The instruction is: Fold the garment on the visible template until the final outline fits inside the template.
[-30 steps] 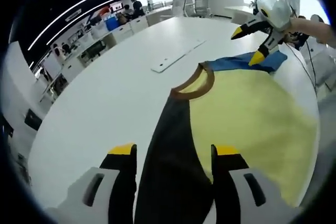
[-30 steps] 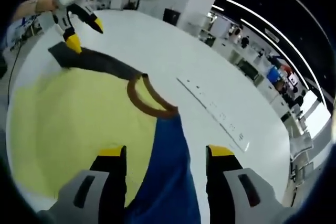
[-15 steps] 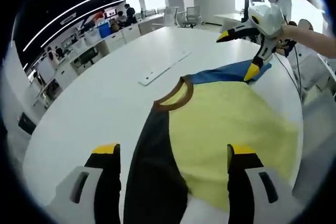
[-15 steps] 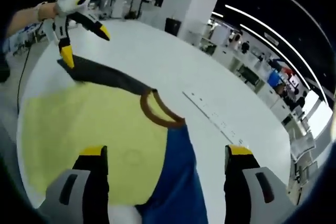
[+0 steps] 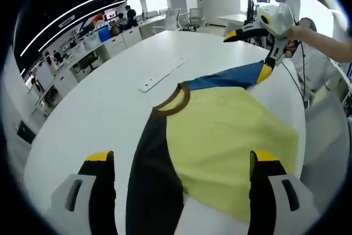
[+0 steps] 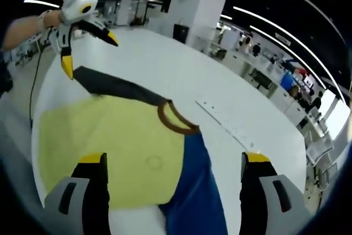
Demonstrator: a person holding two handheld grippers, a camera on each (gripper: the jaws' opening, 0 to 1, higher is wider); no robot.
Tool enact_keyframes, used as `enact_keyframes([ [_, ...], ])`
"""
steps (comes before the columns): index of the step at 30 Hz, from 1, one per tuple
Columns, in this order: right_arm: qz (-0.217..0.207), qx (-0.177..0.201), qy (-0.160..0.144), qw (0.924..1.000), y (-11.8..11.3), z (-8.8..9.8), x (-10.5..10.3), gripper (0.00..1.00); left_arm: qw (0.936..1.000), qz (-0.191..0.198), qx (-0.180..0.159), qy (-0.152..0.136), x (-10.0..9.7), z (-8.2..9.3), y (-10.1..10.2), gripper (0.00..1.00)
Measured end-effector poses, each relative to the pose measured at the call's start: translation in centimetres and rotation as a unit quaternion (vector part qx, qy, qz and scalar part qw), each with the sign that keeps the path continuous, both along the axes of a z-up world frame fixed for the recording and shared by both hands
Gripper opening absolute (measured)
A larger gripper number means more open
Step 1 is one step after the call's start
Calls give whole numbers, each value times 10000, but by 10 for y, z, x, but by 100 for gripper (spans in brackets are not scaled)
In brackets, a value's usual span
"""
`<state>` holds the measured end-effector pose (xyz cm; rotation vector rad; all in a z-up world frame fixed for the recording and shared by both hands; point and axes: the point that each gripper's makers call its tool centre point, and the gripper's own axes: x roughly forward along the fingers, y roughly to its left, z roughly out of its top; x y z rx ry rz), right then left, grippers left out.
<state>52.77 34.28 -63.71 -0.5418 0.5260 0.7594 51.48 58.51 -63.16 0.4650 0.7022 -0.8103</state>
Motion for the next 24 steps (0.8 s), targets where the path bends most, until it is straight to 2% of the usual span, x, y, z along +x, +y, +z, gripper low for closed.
enact_keyframes([
  [5, 51, 45, -41, 10000, 1, 9, -12, 100, 10000, -41, -64, 41, -18, 7, 0, 100],
  [13, 40, 223, -218, 9995, 2, 29, -28, 100, 10000, -11, -11, -23, -32, 18, 6, 100],
  [24, 143, 294, -277, 9991, 4, 42, -60, 100, 9999, 69, -56, -136, -56, 30, 12, 100],
])
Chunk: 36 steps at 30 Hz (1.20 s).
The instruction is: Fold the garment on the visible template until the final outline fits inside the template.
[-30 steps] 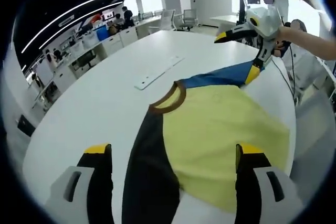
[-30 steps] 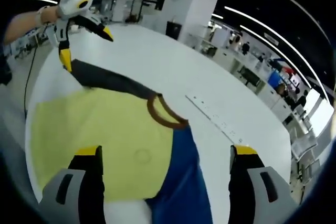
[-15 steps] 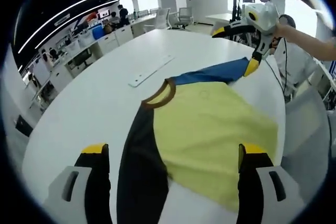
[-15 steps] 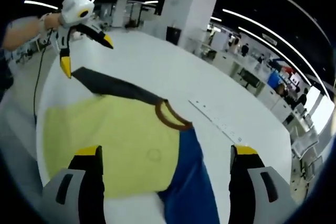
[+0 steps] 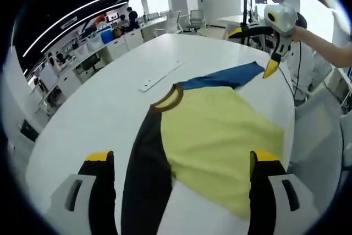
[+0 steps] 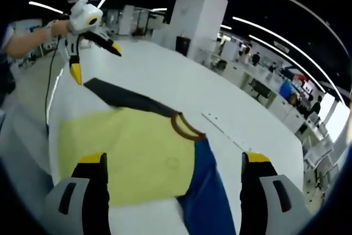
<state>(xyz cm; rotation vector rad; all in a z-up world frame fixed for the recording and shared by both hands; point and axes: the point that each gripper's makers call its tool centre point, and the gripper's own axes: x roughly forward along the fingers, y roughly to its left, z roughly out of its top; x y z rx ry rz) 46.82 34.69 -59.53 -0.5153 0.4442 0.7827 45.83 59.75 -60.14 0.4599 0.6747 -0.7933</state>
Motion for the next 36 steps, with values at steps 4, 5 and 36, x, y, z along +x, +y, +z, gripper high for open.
enact_keyframes([
  [4, 26, 17, -57, 10000, -1, 4, -10, 100, 9999, 66, -79, -22, -9, 2, 0, 100],
  [5, 27, 28, -41, 10000, -1, 5, -14, 100, 10000, 67, -63, -31, -12, 3, 0, 100],
  [36, -150, 291, -80, 9994, -11, 22, -87, 100, 9995, 201, -138, -209, -79, 26, 4, 100],
])
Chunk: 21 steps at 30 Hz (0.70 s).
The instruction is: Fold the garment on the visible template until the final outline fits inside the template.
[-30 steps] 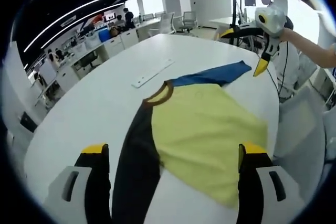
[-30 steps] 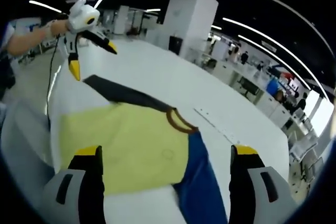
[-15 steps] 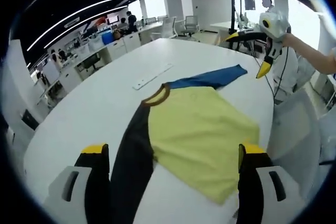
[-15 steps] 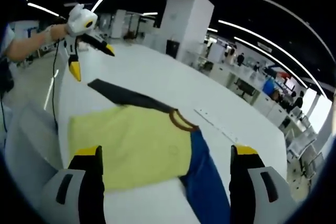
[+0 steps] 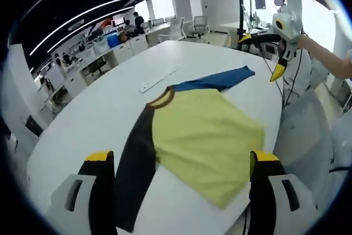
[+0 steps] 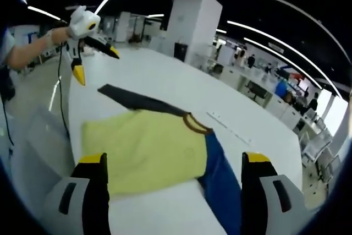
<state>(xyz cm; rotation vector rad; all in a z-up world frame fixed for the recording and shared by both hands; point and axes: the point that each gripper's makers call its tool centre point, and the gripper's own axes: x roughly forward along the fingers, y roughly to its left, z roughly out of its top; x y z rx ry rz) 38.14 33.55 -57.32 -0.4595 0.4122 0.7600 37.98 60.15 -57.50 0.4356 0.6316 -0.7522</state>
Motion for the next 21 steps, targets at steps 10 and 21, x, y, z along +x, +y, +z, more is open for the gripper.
enact_keyframes([
  [10, -82, 25, 35, 10000, -4, -3, -20, 100, 10000, 17, -3, 73, -18, -6, 2, 100],
  [21, -194, 144, 44, 9997, -5, -6, -32, 100, 9999, 34, -79, 58, -28, -7, 6, 100],
])
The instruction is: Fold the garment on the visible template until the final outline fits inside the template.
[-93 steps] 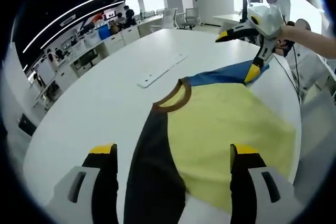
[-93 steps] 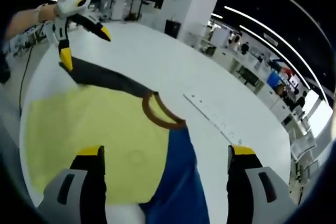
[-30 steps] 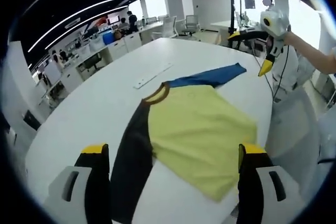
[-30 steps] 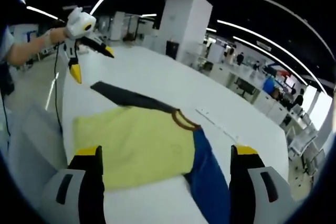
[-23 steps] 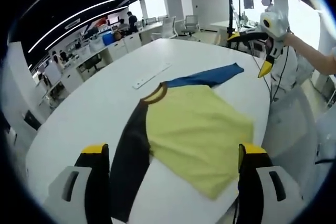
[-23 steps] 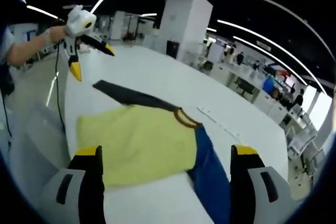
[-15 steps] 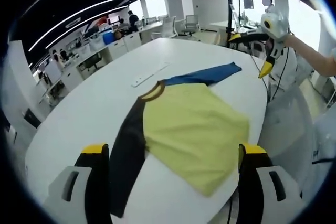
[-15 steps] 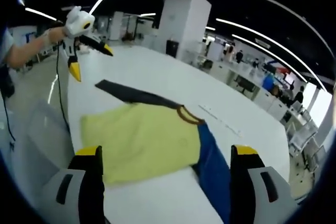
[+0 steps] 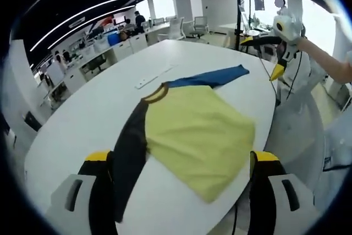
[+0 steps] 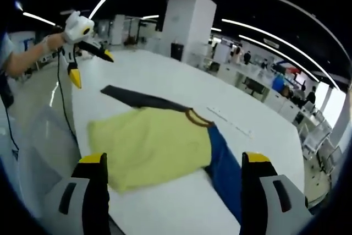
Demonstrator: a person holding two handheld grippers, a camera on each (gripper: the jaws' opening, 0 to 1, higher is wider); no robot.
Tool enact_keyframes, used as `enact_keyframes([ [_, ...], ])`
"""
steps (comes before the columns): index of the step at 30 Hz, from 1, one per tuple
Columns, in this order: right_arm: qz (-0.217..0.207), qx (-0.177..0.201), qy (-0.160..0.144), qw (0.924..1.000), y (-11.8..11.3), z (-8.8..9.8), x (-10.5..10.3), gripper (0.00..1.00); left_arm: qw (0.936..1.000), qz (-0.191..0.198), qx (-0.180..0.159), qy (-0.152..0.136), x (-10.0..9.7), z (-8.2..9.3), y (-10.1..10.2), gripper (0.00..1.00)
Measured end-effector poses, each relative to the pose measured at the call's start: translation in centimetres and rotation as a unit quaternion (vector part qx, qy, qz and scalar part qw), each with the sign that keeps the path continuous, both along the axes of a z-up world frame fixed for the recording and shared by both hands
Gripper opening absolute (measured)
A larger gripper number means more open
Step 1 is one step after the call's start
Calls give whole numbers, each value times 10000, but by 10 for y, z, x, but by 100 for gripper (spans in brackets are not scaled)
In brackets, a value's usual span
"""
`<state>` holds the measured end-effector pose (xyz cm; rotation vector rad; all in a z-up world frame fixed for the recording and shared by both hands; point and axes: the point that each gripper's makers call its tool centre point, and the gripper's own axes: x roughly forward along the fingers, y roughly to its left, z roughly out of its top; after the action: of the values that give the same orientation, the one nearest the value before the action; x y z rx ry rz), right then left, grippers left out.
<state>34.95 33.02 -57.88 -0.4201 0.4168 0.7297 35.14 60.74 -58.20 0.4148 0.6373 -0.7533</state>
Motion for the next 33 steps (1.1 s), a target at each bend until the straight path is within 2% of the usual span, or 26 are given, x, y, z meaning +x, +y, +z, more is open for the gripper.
enact_keyframes([
  [7, -125, 118, 16, 9999, -4, -5, -2, 100, 10000, -15, -71, -47, -2, 0, 1, 100],
  [10, -193, 198, 19, 9996, -7, -7, -1, 100, 10000, 4, -76, 11, -2, -7, 1, 100],
  [16, -350, 110, 24, 9993, -18, -20, 2, 100, 9998, 34, -210, 48, 1, -18, -4, 98],
  [19, -479, 219, -31, 9986, -23, -22, 6, 95, 9998, 26, -131, 152, 1, -29, -6, 97],
  [25, -594, 218, 160, 9979, -31, -40, 7, 94, 9994, 55, -203, 260, 3, -41, -7, 94],
  [33, -652, 196, 357, 9970, -30, -63, 10, 87, 9987, 66, -268, 428, 8, -61, -8, 83],
])
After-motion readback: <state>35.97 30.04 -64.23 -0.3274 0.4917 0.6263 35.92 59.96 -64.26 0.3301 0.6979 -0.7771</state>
